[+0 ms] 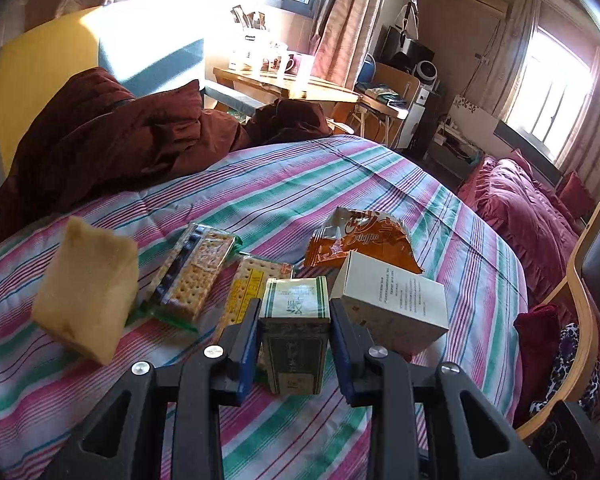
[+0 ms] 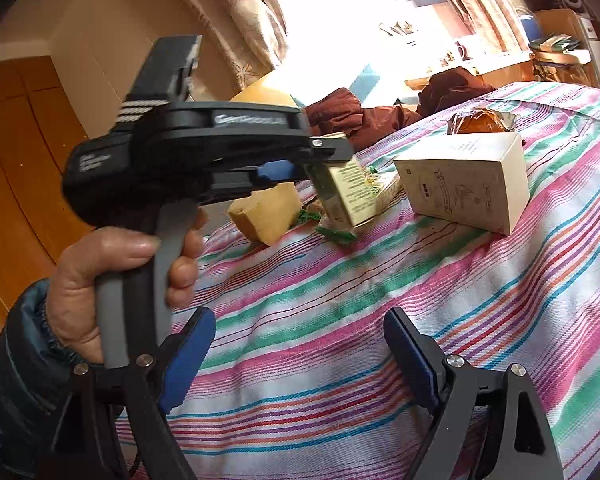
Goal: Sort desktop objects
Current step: 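Close the left tool on the small green box and lift it, then grasp the white printed carton with the right tool while the left tool holds the green box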
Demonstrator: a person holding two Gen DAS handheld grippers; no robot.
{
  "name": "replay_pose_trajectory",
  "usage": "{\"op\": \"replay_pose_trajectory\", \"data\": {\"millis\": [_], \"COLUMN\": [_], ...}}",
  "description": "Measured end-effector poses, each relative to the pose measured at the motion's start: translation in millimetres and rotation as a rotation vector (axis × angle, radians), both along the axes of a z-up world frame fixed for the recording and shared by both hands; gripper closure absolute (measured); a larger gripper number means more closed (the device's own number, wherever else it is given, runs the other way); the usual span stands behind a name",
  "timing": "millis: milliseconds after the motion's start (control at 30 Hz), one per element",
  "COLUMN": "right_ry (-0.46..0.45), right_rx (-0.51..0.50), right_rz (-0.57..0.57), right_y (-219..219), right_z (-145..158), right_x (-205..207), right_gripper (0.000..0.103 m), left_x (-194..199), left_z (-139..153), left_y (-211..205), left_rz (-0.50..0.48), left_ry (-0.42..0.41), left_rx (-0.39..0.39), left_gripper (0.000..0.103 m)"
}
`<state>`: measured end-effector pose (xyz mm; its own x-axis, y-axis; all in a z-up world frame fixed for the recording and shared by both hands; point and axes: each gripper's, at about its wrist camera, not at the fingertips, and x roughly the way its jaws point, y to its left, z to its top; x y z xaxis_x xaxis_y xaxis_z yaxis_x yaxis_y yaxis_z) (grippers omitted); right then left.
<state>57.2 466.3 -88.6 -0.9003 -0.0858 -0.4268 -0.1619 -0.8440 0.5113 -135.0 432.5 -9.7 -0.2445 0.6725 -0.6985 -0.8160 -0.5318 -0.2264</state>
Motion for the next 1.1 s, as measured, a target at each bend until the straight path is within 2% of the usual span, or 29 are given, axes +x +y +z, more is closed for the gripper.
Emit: {"op": "replay_pose_trajectory", "data": {"millis": [233, 367, 500, 633, 700, 733, 800, 867, 933, 1000, 1100], "right_ry": [-0.022, -0.037, -0.041, -0.055, -0.064, -0.073, -0.068, -0.043, -0.038, -0.077, -0.195], "right_rx": [0.012, 0.02, 0.02, 0.02, 0.039, 0.076, 0.173, 0.264, 0.348, 0.399, 0.445], "right_rz": [-0.001, -0.003, -0.006, -0.031, -0.05, -0.063, -0.083, -0.093, -0.101, -0.058, 0.044], "right_y": [-1, -2, -2, -1, 1, 2, 5, 15, 29, 47, 67], "right_z": [-1, -1, -2, 2, 6, 10, 22, 36, 49, 59, 68], "right_x": [-3, -6, -5, -1, 2, 3, 5, 7, 3, -9, -32], "right_gripper": [0.016, 0.016, 0.016, 0.016, 0.016, 0.016, 0.015, 0.003, 0.0, 0.0, 0.001], "left_x": [34, 47, 60, 72, 77, 78, 77, 77, 78, 77, 76], "left_z": [19, 20, 12, -1, -7, -10, -15, -18, -20, -20, -17], "left_y": [-90, -136, -156, -155, -154, -152, -148, -142, -134, -124, -112], "left_rz": [0.064, 0.119, 0.124, 0.108, 0.095, 0.086, 0.072, 0.05, 0.029, 0.007, -0.013], "left_ry": [-0.009, -0.03, -0.031, -0.032, -0.027, -0.036, -0.057, -0.07, -0.063, -0.047, -0.019], "left_rx": [0.031, 0.042, 0.04, 0.026, 0.023, 0.026, 0.032, 0.029, 0.025, 0.016, 0.006], "left_gripper": [0.071, 0.071, 0.071, 0.07, 0.067, 0.065, 0.055, 0.053, 0.052, 0.052, 0.052]}}
